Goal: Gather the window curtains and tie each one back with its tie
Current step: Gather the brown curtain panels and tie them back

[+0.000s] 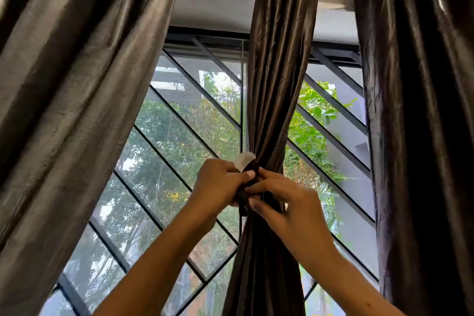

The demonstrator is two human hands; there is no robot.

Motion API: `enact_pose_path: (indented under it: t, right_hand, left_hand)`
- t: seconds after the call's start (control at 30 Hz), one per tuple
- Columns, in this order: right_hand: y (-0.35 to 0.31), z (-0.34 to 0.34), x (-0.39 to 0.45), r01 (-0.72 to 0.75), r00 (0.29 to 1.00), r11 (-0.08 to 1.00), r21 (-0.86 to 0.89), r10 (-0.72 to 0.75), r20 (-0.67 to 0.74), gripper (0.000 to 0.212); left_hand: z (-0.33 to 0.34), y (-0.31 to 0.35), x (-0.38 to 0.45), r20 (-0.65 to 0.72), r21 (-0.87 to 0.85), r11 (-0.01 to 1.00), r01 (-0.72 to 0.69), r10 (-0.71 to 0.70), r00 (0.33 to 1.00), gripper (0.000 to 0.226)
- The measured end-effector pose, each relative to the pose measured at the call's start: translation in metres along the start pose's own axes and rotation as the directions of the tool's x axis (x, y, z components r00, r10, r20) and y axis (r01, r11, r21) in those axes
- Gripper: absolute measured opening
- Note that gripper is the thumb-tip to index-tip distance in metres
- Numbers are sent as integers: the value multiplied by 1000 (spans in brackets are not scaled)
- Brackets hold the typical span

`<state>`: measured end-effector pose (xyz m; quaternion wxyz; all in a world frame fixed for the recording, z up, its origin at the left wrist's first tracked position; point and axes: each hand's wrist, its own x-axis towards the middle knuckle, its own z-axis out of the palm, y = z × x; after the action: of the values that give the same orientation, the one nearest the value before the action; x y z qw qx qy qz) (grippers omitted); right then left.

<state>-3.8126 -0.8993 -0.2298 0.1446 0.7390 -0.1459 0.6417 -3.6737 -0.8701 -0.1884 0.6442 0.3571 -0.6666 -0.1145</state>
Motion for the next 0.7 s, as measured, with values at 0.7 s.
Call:
enact_pose_path:
  t: [0.7]
  right_hand:
    - [11,-11,17,-173,978,984,45,177,-111,4]
  left_hand:
    - [21,-15,-14,-114,574,658,-488,654,748,8]
